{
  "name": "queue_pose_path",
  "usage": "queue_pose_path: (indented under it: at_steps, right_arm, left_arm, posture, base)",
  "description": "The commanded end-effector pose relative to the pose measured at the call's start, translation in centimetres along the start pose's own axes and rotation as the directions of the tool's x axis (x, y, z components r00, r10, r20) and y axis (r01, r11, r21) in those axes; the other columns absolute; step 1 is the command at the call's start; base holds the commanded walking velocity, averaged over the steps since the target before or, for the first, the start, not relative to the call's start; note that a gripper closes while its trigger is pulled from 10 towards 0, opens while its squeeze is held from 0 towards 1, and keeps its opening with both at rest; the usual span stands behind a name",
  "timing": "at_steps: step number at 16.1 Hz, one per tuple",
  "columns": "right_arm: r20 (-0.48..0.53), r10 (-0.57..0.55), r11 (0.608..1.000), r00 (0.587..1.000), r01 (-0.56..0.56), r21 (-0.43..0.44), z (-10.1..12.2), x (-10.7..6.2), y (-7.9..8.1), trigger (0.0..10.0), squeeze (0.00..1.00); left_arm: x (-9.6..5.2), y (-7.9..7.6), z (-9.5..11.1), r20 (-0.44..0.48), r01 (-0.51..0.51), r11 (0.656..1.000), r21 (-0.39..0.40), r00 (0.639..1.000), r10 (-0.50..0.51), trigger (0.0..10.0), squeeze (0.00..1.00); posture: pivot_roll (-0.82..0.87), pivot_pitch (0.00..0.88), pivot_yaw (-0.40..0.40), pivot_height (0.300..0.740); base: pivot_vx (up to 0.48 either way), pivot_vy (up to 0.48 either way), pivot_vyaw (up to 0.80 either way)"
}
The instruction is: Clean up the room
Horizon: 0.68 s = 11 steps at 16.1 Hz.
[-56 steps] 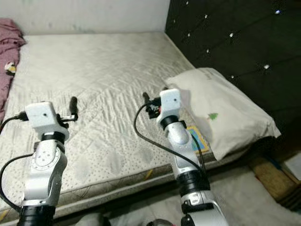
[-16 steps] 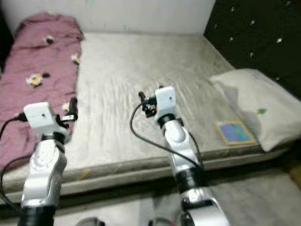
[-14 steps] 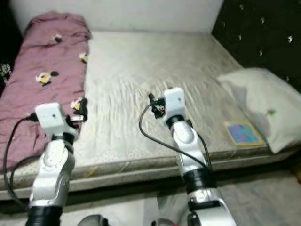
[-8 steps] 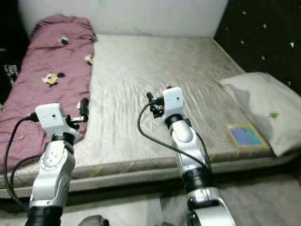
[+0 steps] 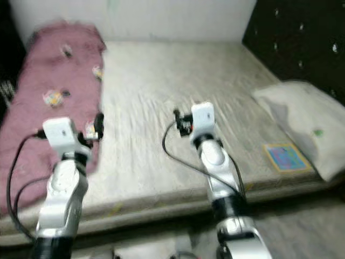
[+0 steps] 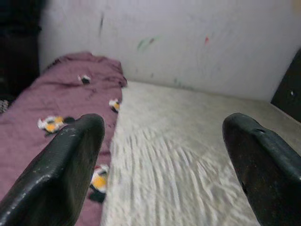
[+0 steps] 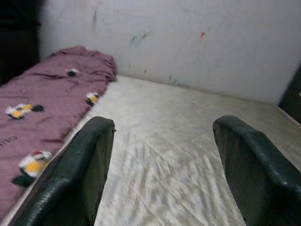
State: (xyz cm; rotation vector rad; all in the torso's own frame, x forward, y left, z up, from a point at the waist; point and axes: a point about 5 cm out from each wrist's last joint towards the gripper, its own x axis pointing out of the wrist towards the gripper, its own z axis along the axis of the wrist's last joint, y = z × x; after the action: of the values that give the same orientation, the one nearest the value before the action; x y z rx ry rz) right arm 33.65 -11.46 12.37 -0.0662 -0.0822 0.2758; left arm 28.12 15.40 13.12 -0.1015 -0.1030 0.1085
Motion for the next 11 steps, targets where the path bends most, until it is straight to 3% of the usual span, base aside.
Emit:
queue_pose_path:
  at_steps: [1,3,11]
  right_arm:
    - [0.03,0.026,1.0,0.999,-0.026,0.001,0.83,0.48,0.8,10.0,0.0]
    - [0.031,0.028,1.0,0.999,-0.028,0.0,0.83,0.49,0.82,10.0,0.0]
    - [0.031,0.028,1.0,0.999,-0.028,0.001,0.83,0.49,0.81,10.0,0.0]
  left_arm:
    - [-0.04,0.7,0.1,0.004,-0.02,1.0,0.011,1.0,0.02,10.0,0.0]
    - [-0.02,0.8,0.17,0.013,-0.036,0.999,0.017,0.999,0.035,10.0,0.0]
    - [-0.01,0.86,0.2,0.015,-0.048,0.999,0.023,0.999,0.048,10.0,0.0]
  posture:
    - [0.02,0.0,-0.078,0.74]
    - [0.02,0.0,-0.078,0.74]
    - [0.02,0.0,-0.078,0.74]
  base:
    - [0.266,0.398,0.0]
    - [0.135,0.401,0.0]
    - [0.0,0.0,0.0]
